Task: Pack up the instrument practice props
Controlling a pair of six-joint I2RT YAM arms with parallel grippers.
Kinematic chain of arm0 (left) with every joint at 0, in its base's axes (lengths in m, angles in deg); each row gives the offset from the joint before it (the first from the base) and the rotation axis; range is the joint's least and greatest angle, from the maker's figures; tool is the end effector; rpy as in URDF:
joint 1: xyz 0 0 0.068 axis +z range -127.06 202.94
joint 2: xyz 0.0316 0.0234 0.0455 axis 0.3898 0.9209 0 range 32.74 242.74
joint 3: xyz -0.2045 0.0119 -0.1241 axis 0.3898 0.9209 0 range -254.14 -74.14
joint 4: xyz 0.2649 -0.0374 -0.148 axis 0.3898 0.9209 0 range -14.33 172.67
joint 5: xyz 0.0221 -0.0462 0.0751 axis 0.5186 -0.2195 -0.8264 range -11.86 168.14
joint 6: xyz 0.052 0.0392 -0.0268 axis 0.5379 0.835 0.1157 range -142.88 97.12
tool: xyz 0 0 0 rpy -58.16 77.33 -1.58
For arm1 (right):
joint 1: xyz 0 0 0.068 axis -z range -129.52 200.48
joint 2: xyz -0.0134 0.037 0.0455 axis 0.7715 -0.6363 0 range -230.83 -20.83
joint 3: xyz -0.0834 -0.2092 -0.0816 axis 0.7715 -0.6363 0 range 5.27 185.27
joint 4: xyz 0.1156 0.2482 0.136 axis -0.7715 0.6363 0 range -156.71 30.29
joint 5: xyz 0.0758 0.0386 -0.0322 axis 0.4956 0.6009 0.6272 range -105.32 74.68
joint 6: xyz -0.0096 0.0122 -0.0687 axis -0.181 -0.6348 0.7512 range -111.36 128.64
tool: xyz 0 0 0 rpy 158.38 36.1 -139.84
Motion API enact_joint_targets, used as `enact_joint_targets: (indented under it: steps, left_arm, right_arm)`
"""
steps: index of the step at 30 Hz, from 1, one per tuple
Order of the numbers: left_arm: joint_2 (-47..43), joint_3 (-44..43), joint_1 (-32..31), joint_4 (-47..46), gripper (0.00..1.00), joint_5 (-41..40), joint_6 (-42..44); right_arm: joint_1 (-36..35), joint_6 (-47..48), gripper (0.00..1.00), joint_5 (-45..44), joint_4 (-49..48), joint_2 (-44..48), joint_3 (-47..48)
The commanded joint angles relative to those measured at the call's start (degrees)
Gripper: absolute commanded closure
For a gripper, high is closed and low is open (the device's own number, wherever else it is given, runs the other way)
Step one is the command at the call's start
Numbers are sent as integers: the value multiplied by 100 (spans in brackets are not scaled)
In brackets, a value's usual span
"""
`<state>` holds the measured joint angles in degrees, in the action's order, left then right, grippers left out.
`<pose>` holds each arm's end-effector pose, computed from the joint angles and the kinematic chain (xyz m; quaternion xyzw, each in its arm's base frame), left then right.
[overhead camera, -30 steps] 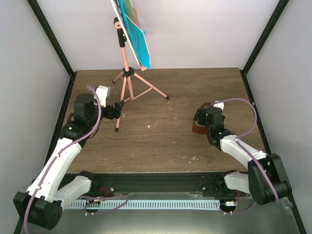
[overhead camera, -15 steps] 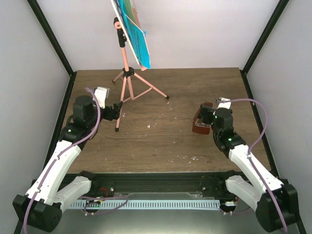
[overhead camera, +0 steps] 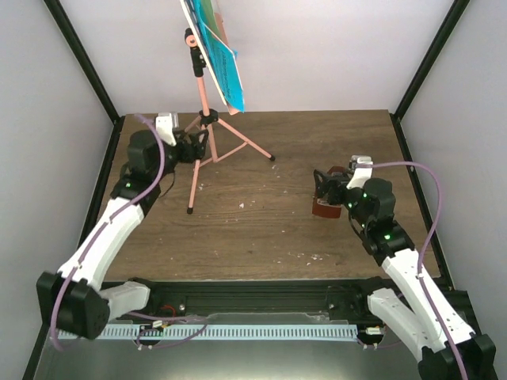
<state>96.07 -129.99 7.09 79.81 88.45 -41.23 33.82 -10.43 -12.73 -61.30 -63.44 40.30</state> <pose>0.3262 -0.1034 0.3136 0.0400 0.7730 -0.2516 0.5810 0.2642 0.0817 0.2602 0.0023 0.7825 0.2078 0.5869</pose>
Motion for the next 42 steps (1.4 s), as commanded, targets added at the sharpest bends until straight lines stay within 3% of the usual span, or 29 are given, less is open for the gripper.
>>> enact_joint_targets:
  steps: [1,6,11,19,27,42]
  left_arm:
    - [876,-727,152,-945,16,298,-413]
    - [1867,-1185,454,-1532,27,612,-425]
    - [2521,-1525,462,-2000,34,1032,108]
    - [3034,-1747,470,-2370,42,1131,992]
    - [3473,-1977,470,-2900,51,1246,1229]
    - [3450,-1802,470,-3130,100,1619,1771]
  right_arm:
    - [33,116,0,784,197,247,319]
    - [36,218,0,1141,-94,451,68]
    - [40,242,0,1311,-786,365,-261]
    - [37,286,0,1519,-1425,-334,-253]
    - [40,186,0,1729,-1795,-810,-151]
    - [34,294,0,1752,-1902,-1051,-45]
